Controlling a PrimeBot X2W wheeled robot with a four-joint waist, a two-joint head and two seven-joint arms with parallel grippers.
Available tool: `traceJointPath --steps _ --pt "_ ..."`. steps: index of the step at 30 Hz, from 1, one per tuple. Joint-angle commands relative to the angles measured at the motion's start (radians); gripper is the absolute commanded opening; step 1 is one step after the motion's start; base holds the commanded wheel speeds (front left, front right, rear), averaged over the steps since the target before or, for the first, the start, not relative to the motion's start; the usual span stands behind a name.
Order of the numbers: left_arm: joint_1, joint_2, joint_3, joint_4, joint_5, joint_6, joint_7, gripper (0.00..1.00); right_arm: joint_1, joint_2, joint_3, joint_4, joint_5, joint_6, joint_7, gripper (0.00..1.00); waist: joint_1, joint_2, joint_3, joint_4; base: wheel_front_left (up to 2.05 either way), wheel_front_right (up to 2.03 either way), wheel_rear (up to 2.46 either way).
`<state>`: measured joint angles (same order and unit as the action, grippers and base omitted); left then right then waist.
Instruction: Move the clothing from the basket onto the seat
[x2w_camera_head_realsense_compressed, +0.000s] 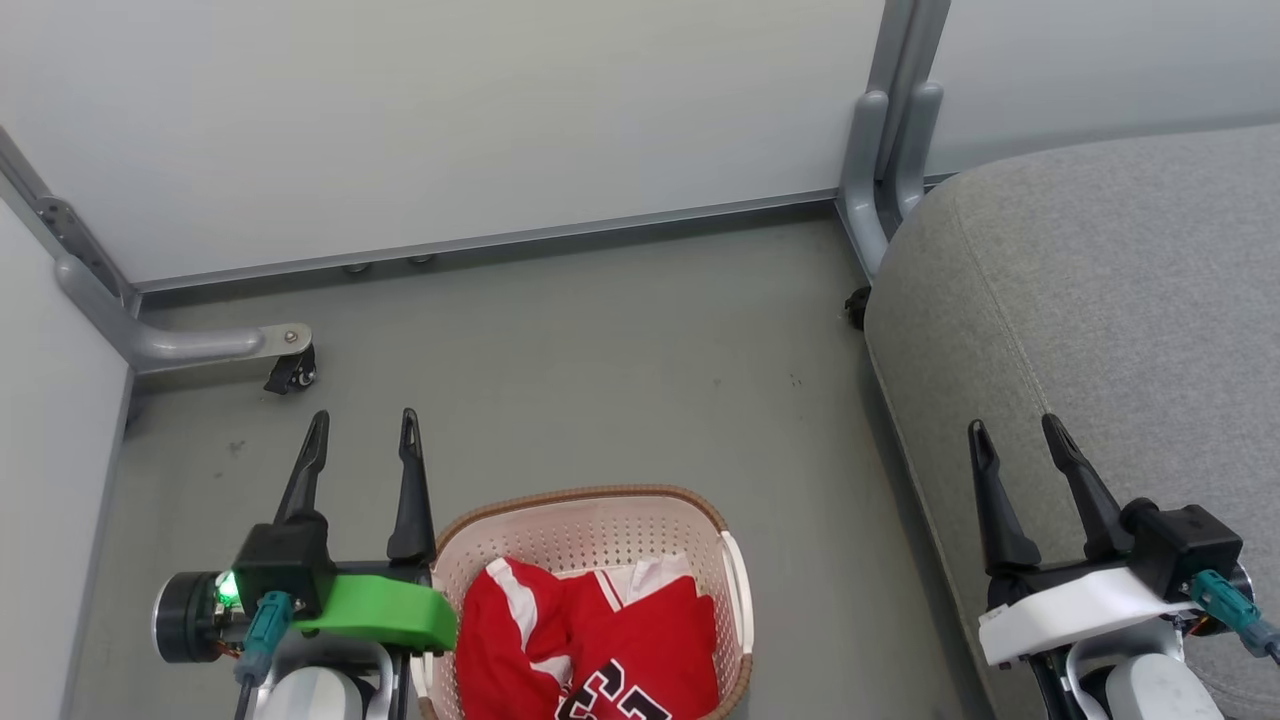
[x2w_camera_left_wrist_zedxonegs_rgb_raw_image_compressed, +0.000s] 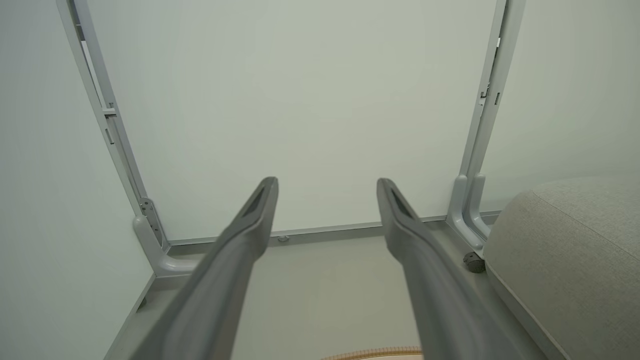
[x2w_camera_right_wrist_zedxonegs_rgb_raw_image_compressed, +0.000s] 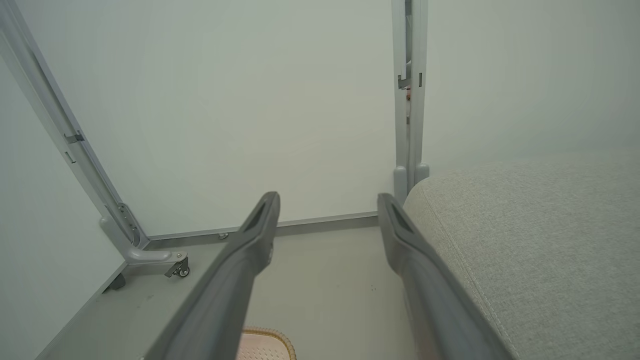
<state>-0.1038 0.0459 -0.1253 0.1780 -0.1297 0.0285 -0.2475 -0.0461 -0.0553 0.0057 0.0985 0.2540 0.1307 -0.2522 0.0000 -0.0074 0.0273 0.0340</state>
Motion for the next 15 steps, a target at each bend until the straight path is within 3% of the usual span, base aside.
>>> traceJointPath --steps 1,9,15 --pt "-0.013 0.007 -0.001 -0.004 0.018 0.007 -0.007 1.0 0.012 0.0 -0.005 -0.002 -0.025 0.0 -0.008 1.0 0.0 0.0069 -0.001 0.001 0.0 0.0 0.0" --pt "-0.012 0.008 -0.006 -0.003 0.049 0.002 -0.02 1.0 0.012 0.006 -0.008 0.004 -0.072 0.0 -0.013 1.0 0.0 0.0074 -0.001 0.003 0.0 0.0 0.0" --pt "-0.006 0.008 -0.004 0.005 0.012 -0.009 -0.017 1.0 0.015 0.005 -0.003 0.011 -0.06 0.0 -0.013 1.0 0.0 0.0074 -0.003 0.003 0.0 0.0 0.0"
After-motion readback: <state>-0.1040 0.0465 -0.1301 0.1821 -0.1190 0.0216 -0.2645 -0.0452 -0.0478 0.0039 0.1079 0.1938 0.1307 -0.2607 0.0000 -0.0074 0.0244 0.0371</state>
